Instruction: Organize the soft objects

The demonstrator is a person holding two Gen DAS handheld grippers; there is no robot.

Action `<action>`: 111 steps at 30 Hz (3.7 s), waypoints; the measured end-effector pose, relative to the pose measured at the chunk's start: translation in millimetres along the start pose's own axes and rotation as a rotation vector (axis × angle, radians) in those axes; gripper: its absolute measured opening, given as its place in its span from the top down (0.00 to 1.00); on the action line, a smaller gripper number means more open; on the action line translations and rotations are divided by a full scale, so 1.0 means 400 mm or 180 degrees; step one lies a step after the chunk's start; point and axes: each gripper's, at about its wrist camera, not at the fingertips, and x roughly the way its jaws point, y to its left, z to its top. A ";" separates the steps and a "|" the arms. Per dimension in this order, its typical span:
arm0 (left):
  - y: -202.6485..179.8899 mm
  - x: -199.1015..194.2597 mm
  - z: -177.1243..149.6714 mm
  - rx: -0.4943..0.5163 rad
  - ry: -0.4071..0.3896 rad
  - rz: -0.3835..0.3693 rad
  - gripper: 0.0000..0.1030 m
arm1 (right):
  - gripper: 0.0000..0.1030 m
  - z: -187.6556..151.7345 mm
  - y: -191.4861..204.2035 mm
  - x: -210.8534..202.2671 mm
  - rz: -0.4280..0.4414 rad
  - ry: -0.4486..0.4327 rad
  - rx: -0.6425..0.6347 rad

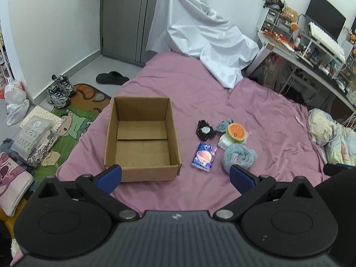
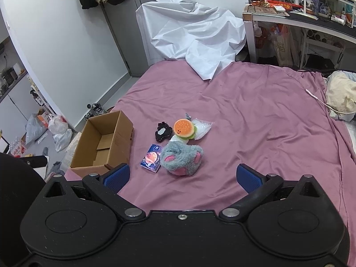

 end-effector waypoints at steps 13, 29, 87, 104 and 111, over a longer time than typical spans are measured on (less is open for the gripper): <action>0.011 -0.001 -0.003 -0.0051 -0.0015 0.0065 0.01 | 0.00 -0.005 0.005 0.000 -0.0015 0.0007 -0.0013; 0.018 -0.004 -0.011 -0.0078 -0.0001 0.0094 0.01 | 0.00 -0.011 0.001 0.009 -0.0015 0.0037 0.0003; -0.166 0.516 0.107 0.0966 0.0645 -0.0887 0.27 | 0.32 0.008 -0.116 0.313 -0.0065 0.0376 0.0819; -0.241 0.667 0.091 0.0991 0.1079 -0.1118 0.49 | 0.48 0.005 -0.154 0.435 0.0056 0.0620 0.1226; -0.244 0.705 0.083 0.0980 0.1177 -0.1164 0.54 | 0.57 -0.009 -0.153 0.482 0.0135 0.0750 0.1342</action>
